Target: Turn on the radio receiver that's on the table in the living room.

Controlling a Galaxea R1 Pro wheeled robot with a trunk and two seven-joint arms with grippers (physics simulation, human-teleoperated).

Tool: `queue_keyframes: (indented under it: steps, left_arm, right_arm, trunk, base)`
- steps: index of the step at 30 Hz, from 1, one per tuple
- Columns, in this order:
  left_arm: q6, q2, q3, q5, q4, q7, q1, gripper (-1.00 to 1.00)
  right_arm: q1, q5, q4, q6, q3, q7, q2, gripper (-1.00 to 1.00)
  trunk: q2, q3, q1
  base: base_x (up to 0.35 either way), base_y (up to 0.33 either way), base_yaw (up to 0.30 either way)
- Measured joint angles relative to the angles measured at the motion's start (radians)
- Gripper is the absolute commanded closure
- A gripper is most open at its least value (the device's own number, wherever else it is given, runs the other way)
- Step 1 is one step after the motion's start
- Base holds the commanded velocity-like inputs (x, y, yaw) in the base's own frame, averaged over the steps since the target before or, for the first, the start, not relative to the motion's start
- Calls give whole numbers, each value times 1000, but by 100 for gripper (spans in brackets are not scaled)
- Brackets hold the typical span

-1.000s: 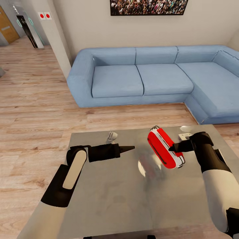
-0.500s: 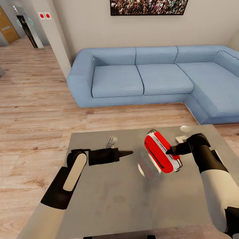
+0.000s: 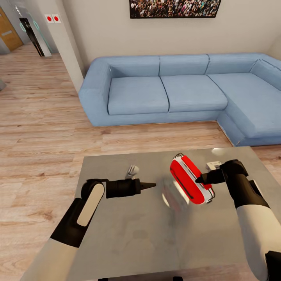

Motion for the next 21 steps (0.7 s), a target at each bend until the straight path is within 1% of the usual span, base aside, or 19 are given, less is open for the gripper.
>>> queue_keyframes:
  steps: [7, 13, 14, 15, 16, 17, 18, 20, 21]
  left_arm:
    - [0, 0, 0, 0, 39, 0, 0, 100]
    - [0, 0, 0, 0, 73, 0, 0, 100]
    - [0, 0, 0, 0, 77, 0, 0, 100]
    - [0, 0, 0, 0, 78, 0, 0, 100]
    - [-1, 0, 0, 0, 78, 0, 0, 100]
    - [-1, 0, -1, 1, 78, 0, 0, 100]
    - [-1, 0, -1, 0, 78, 0, 0, 100]
    - [-1, 0, -1, 0, 79, 0, 0, 100]
    - [-1, 0, -1, 0, 79, 0, 0, 100]
  right_arm:
    - [0, -1, -39, -9, 0, -6, 1, 100]
    - [1, -3, -73, -40, -2, -11, 2, 100]
    - [1, -3, -78, -48, -3, -16, 3, 100]
    - [2, -1, -108, -53, -3, -24, 3, 100]
    - [1, 7, -150, -74, -4, -36, 3, 100]
    - [1, -10, -152, -77, -4, -46, 4, 100]
    - [2, -17, -151, -71, -4, -51, 4, 100]
    - [3, 0, -152, -105, -5, -79, 6, 100]
    - [5, -3, -153, -110, -6, -86, 8, 100]
  trunk:
    - [0, 0, 0]
    - [0, 0, 0]
    - [0, 0, 0]
    - [0, 0, 0]
    - [0, 0, 0]
    - [0, 0, 0]
    - [0, 0, 0]
    - [0, 0, 0]
    - [0, 0, 0]
  base:
    - [0, 0, 0]
    - [0, 0, 0]
    - [0, 0, 0]
    - [0, 0, 0]
    - [0, 0, 0]
    - [0, 0, 0]
    - [0, 0, 0]
    - [0, 0, 0]
    - [0, 0, 0]
